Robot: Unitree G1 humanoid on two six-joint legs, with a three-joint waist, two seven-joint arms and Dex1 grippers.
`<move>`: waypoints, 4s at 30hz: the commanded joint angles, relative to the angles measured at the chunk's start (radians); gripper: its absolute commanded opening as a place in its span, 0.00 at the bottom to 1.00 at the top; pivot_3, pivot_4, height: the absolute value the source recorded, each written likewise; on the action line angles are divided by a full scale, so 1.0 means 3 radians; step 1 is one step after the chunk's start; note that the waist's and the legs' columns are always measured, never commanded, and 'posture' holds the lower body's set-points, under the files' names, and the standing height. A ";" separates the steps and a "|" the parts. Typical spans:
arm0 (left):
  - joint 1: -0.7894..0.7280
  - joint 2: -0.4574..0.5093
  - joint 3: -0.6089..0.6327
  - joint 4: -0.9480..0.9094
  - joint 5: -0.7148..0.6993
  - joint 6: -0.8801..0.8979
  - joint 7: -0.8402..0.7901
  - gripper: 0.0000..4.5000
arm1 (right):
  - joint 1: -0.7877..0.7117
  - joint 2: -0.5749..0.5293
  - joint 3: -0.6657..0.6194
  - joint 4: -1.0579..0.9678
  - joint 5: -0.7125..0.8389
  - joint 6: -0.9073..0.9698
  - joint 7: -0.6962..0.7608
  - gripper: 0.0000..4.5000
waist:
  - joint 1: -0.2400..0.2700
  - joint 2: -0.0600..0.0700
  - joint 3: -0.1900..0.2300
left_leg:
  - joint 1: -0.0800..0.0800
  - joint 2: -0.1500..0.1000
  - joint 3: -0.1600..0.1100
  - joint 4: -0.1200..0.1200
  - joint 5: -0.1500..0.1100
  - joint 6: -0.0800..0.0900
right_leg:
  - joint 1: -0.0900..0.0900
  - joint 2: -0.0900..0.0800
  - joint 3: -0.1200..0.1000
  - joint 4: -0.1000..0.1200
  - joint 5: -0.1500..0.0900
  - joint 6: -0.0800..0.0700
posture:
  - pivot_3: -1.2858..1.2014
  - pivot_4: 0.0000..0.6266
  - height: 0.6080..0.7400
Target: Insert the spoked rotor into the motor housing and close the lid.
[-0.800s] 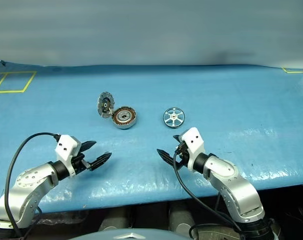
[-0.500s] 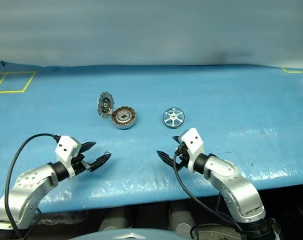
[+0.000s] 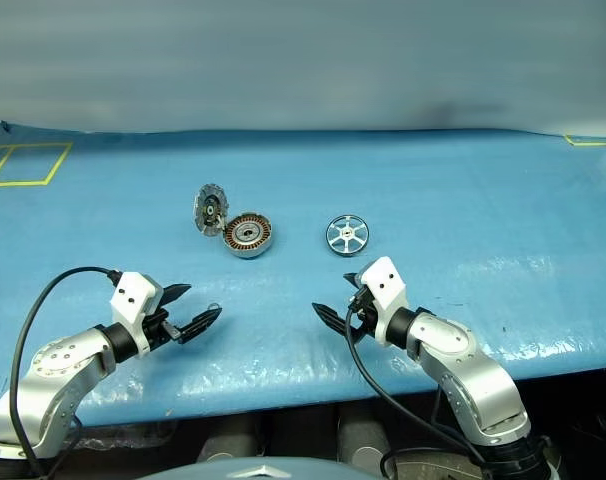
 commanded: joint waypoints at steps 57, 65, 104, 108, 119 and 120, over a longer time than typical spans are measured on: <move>0.1209 -0.0563 0.0359 -0.0874 -0.0005 -0.0295 0.0522 1.00 | -0.4711 0.1654 0.2124 0.5573 -0.3012 -0.2967 0.0861 0.99 | -0.0124 0.0005 0.0041 | 0.0000 0.0001 -0.0003 -0.0010 -0.0002 -0.0002 | -0.0007 -0.0001 -0.0008 0.0005 -0.0001 -0.0013 | 0.52 0.24 1.00; 0.1231 -0.0586 0.0322 -0.0865 -0.0001 -0.0333 0.0540 1.00 | -0.4614 0.1745 0.2117 0.5696 -0.3170 -0.3104 0.1059 0.99 | -0.0134 0.0005 0.0046 | 0.0000 0.0001 -0.0004 -0.0010 -0.0002 -0.0002 | -0.0007 0.0000 -0.0008 0.0006 -0.0003 -0.0010 | 0.52 0.24 1.00; 0.1290 -0.0739 0.0133 -0.0851 0.0037 -0.0452 0.0659 1.00 | -0.4482 0.1968 0.1966 0.6039 -0.3459 -0.2785 0.0956 0.99 | -0.0147 0.0006 0.0048 | 0.0003 0.0001 -0.0007 -0.0007 -0.0002 -0.0002 | -0.0004 0.0001 -0.0009 0.0010 -0.0003 -0.0010 | 0.52 0.24 1.00; 0.1279 -0.0737 0.0127 -0.0845 0.0037 -0.0448 0.0663 1.00 | -0.4466 0.1972 0.1949 0.6031 -0.3446 -0.2800 0.0944 0.99 | -0.0147 0.0005 0.0048 | 0.0004 0.0001 -0.0006 -0.0007 -0.0002 -0.0002 | -0.0004 0.0001 -0.0009 0.0011 -0.0003 -0.0010 | 0.52 0.24 1.00; 0.1147 -0.0630 0.0143 -0.0800 0.0011 -0.0382 0.0598 1.00 | -0.4486 0.1866 0.1615 0.5803 -0.3172 -0.2883 0.0987 0.99 | -0.0153 0.0006 0.0048 | 0.0003 0.0002 -0.0007 -0.0007 -0.0002 -0.0002 | -0.0004 0.0002 -0.0009 0.0012 -0.0003 -0.0010 | 0.52 0.24 1.00; 0.1113 -0.0606 0.0145 -0.0788 0.0005 -0.0367 0.0585 1.00 | -0.4469 0.1812 0.1538 0.5711 -0.3098 -0.2904 0.1049 0.99 | -0.0153 0.0006 0.0048 | 0.0003 0.0002 -0.0008 -0.0007 -0.0002 -0.0003 | -0.0004 0.0002 -0.0010 0.0012 -0.0003 -0.0010 | 0.52 0.24 1.00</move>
